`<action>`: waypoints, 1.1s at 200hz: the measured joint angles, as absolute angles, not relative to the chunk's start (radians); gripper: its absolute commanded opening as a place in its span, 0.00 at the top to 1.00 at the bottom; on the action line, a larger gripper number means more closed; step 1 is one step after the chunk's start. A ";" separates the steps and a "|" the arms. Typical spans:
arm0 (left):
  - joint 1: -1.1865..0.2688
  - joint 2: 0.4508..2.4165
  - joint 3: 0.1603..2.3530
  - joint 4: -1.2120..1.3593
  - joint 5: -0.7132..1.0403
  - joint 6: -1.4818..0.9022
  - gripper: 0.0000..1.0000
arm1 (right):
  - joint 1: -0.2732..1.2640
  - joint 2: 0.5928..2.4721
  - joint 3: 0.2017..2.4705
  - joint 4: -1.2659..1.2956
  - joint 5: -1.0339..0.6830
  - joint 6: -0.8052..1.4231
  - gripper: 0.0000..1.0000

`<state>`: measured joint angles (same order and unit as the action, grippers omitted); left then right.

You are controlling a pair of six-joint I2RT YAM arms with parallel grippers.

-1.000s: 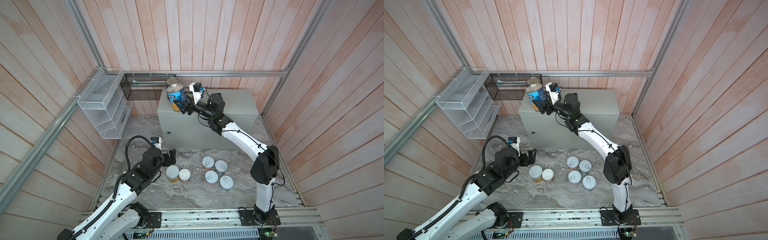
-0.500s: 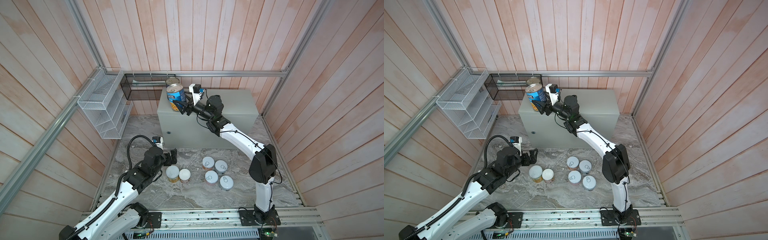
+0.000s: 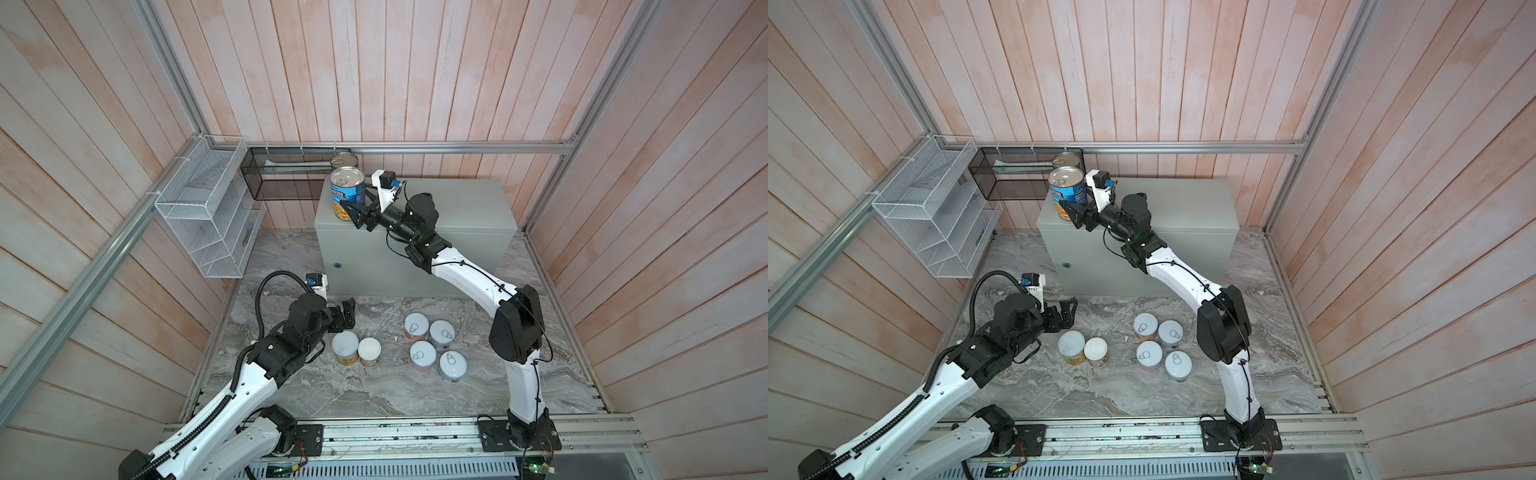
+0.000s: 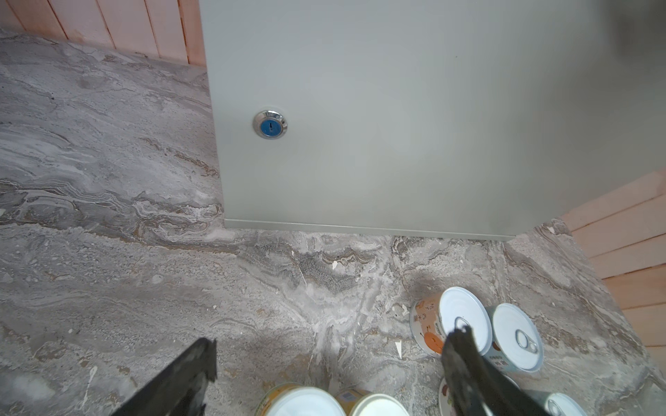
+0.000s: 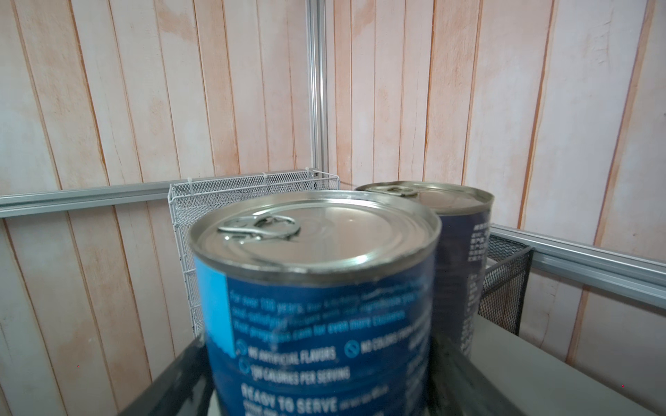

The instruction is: Place and organize the canned foods onto the counter

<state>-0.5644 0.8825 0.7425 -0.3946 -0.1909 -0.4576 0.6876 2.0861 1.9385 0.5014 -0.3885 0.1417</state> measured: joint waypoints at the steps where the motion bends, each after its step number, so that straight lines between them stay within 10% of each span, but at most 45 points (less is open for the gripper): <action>1: -0.564 0.883 0.743 -0.395 -0.191 -0.458 0.00 | 0.688 2.086 1.938 0.501 -0.389 0.142 0.20; 44: -0.564 0.883 0.743 -0.395 -0.187 -0.458 0.00 | 0.655 2.087 1.938 0.499 -0.450 0.229 0.02; 162: -0.564 0.890 0.786 -0.435 -0.209 -0.455 0.00 | 0.582 1.846 1.632 0.477 -0.484 0.186 0.02; 206: -0.564 0.881 0.801 -0.441 -0.218 -0.454 0.00 | 0.582 1.773 1.581 0.430 -0.427 0.139 0.18; 220: -0.564 0.868 0.801 -0.447 -0.218 -0.458 0.00 | 0.582 1.781 1.613 0.386 -0.416 0.121 0.37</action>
<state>-0.5644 0.8677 0.8005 -0.4473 -0.2184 -0.4576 0.5816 1.7805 1.6127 0.3859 -0.4160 0.1207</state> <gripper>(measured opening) 0.998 0.778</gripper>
